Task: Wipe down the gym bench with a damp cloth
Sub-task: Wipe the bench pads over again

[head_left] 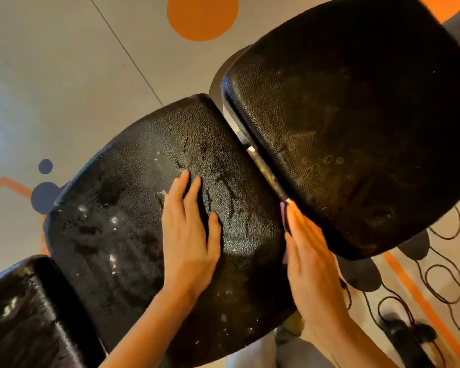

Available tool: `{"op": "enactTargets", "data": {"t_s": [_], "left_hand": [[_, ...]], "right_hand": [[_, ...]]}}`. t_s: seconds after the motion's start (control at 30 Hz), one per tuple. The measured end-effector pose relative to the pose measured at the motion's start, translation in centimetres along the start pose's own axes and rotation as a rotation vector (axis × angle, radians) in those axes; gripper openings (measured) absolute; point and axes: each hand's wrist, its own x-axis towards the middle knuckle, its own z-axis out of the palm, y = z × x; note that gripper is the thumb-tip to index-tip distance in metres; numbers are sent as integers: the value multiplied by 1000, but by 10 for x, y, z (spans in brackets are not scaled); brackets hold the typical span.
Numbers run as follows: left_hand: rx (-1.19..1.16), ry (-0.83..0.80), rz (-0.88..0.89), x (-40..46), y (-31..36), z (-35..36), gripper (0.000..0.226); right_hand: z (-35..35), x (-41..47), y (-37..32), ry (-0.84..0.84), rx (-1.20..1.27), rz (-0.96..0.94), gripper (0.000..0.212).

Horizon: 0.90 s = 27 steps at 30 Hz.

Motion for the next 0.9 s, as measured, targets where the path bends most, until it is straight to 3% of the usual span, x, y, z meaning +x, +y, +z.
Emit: {"op": "enactTargets", "data": {"t_s": [0.2, 0.5, 0.8, 0.9], "left_hand": [[37, 4, -38, -25, 0, 12, 60], [47, 61, -22, -27, 0, 17, 59], [71, 97, -1, -27, -1, 19, 55], [61, 105, 6, -26, -2, 19, 55]], "right_hand": [[41, 118, -63, 25, 24, -22, 49], [-15, -62, 41, -10, 2, 32, 47], [18, 56, -25, 31, 22, -5, 48], [11, 25, -5, -9, -5, 1, 49]]}}
